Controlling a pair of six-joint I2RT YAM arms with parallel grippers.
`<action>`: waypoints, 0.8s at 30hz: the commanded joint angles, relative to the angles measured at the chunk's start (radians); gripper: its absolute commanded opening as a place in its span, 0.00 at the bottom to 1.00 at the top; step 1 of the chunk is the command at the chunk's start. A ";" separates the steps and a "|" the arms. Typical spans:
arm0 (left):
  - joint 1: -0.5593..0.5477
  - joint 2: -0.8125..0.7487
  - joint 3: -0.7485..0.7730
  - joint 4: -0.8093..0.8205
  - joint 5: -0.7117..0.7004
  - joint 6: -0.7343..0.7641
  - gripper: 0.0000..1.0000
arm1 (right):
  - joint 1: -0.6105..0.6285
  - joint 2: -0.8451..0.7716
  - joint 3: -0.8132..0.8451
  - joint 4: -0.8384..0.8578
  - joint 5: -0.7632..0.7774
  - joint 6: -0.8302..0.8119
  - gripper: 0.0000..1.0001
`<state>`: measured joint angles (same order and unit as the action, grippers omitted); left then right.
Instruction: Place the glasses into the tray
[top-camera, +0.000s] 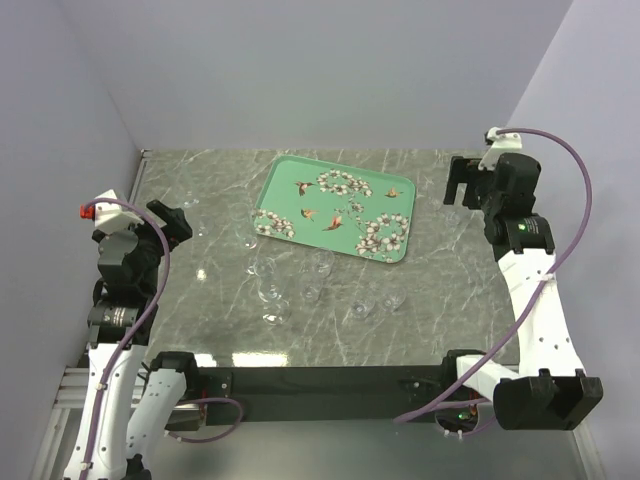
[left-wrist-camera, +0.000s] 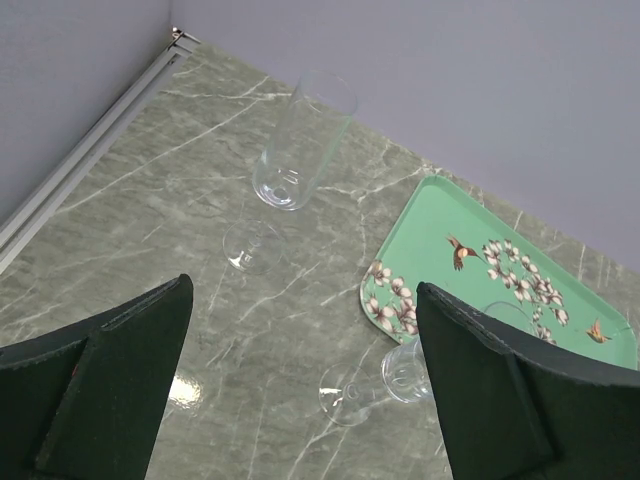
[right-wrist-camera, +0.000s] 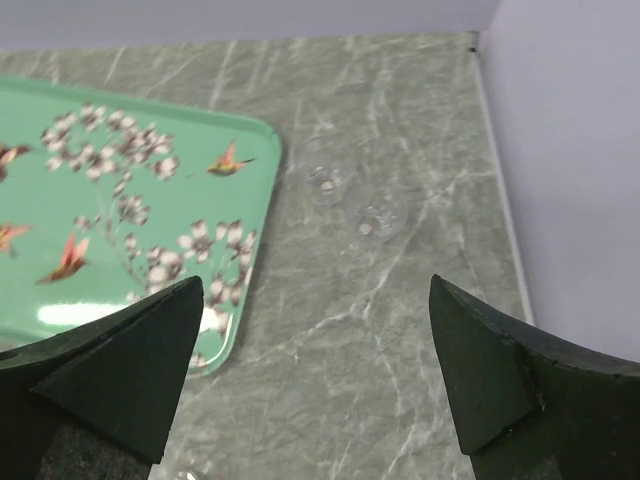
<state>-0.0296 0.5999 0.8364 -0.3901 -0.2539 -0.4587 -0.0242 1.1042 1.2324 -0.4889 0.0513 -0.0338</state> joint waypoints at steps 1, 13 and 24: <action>0.005 0.003 0.047 0.002 0.018 0.015 0.99 | 0.000 -0.036 0.009 -0.001 -0.239 -0.096 1.00; 0.005 0.006 0.105 -0.050 0.053 0.012 0.99 | 0.244 -0.119 -0.142 -0.227 -0.490 -0.652 1.00; 0.005 -0.043 0.079 -0.095 0.058 -0.020 0.99 | 0.400 -0.087 -0.264 -0.369 -0.518 -0.808 1.00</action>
<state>-0.0296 0.5762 0.9054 -0.4862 -0.2066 -0.4652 0.3393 1.0233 1.0218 -0.8116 -0.4763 -0.7620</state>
